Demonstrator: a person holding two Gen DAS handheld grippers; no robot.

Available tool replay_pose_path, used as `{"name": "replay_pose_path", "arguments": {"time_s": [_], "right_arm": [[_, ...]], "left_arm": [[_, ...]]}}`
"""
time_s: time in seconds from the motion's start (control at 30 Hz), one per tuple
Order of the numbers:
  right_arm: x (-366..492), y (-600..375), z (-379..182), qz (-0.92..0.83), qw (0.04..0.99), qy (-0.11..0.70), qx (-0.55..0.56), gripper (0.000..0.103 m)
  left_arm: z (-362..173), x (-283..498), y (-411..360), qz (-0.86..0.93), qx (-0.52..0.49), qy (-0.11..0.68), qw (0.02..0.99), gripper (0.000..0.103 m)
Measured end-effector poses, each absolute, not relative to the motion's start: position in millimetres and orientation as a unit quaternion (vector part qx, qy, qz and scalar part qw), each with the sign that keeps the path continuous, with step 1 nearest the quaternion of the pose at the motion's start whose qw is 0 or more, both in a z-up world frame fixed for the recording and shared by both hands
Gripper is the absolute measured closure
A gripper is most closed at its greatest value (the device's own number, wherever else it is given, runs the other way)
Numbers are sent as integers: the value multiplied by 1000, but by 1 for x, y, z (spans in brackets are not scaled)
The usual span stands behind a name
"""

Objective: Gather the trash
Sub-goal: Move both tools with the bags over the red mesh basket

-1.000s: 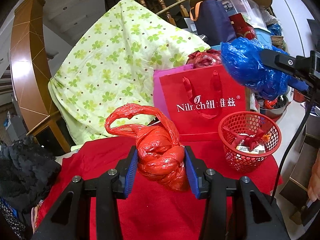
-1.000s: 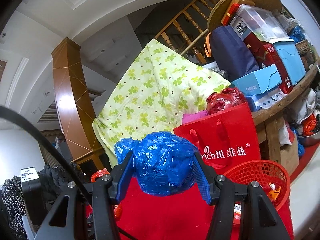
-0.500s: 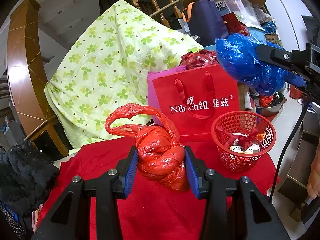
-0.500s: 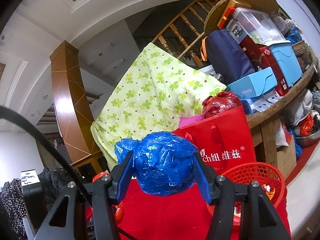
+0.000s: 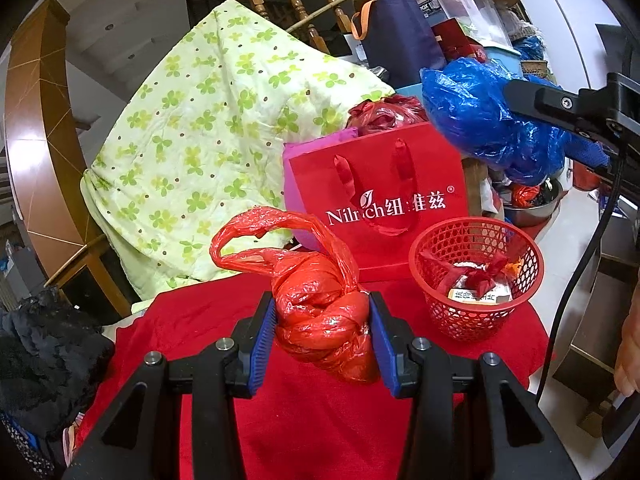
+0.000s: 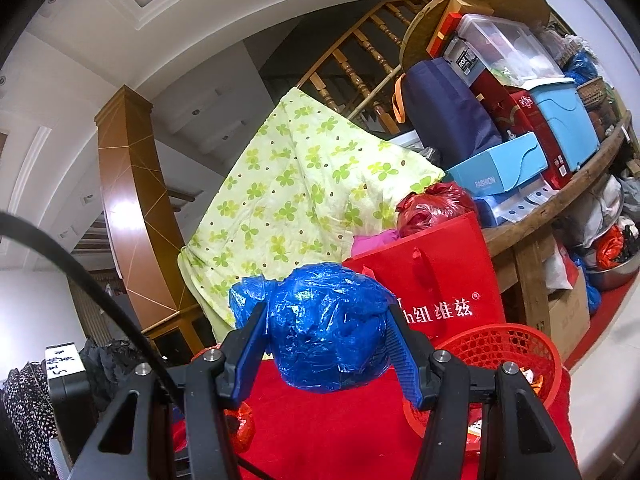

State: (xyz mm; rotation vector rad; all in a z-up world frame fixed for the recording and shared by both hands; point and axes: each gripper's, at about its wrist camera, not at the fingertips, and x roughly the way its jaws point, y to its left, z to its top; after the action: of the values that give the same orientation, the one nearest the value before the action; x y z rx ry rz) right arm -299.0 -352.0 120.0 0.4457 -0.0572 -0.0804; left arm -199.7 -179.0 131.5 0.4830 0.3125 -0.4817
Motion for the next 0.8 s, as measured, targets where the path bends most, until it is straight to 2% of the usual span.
{"name": "replay_pose_path", "arguments": {"time_s": [0.8], "right_arm": [[-301, -374, 107, -47, 967, -17, 248, 43]], "left_arm": [[120, -203, -209, -246, 262, 161, 919, 56]]}}
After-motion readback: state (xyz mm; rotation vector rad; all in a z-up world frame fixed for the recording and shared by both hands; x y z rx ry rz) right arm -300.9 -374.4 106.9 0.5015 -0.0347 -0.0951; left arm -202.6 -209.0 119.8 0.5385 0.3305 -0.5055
